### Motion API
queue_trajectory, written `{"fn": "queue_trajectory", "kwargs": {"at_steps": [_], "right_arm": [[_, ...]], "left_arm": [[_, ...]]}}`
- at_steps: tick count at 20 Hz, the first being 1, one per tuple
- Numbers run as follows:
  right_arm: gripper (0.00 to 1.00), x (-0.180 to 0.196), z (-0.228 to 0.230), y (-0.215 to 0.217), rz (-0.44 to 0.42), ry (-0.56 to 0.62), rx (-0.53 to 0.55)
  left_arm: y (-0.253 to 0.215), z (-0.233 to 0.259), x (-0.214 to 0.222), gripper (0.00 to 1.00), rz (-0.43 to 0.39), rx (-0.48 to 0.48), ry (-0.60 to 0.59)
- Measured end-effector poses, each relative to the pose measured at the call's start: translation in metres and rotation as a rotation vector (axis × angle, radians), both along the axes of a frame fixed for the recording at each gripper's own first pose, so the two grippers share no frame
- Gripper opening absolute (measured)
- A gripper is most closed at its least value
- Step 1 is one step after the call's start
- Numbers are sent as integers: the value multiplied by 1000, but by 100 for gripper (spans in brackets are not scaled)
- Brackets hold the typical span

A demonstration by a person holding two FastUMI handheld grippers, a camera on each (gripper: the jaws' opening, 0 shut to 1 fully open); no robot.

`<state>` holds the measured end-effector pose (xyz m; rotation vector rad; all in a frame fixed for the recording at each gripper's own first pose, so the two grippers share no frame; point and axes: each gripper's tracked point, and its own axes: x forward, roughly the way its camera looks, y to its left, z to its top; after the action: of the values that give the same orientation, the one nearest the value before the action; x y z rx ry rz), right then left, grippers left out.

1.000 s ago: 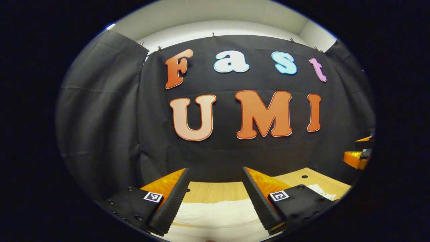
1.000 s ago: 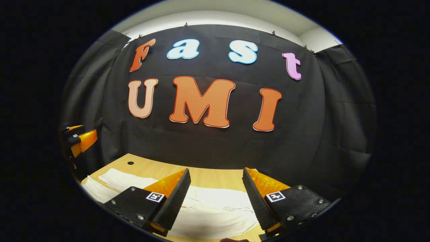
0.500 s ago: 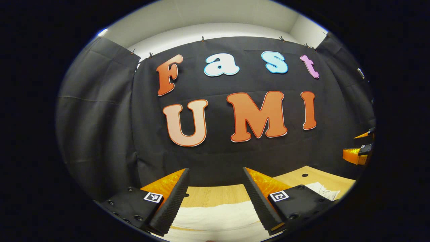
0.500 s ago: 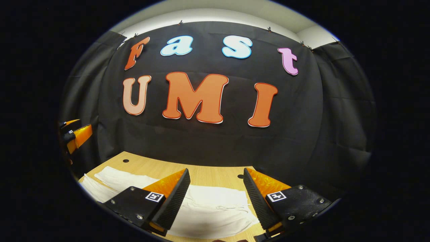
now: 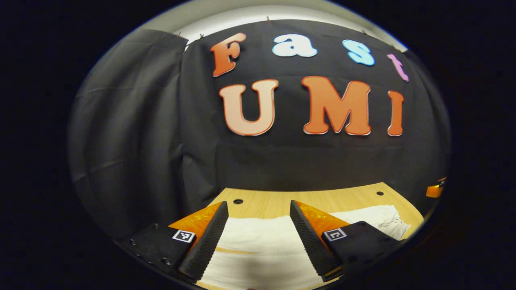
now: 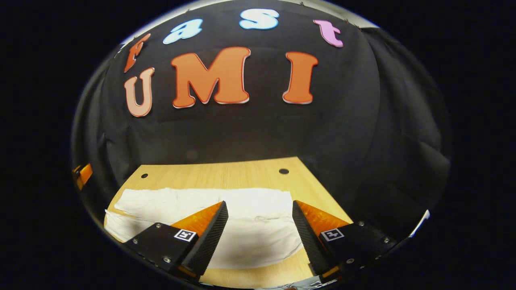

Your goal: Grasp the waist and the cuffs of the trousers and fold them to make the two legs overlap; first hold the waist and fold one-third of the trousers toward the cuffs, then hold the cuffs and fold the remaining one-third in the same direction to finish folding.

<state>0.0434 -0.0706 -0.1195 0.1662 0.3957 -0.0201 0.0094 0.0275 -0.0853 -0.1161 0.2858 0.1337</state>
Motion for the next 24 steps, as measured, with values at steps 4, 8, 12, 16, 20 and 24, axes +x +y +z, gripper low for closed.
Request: {"fn": "queue_trajectory", "kwargs": {"at_steps": [4, 8, 12, 16, 20, 24], "right_arm": [[96, 9, -32, -11, -6, 114, 40], [96, 2, -69, -18, -1, 236, 119], [95, 1, -106, -26, -23, 350, 149], [95, -9, -133, -19, -21, 479, 151], [95, -6, -146, -17, -51, 529, 187], [94, -10, -163, -15, -64, 612, 184]], "left_arm": [[38, -44, -14, 100, 103, -58, 131], [66, -94, -33, 100, 195, -65, 278], [82, -140, -49, 100, 238, -122, 429], [88, -184, -55, 100, 255, -211, 563], [102, -215, -59, 100, 322, -329, 697], [107, -253, -71, 98, 398, -472, 809]]}}
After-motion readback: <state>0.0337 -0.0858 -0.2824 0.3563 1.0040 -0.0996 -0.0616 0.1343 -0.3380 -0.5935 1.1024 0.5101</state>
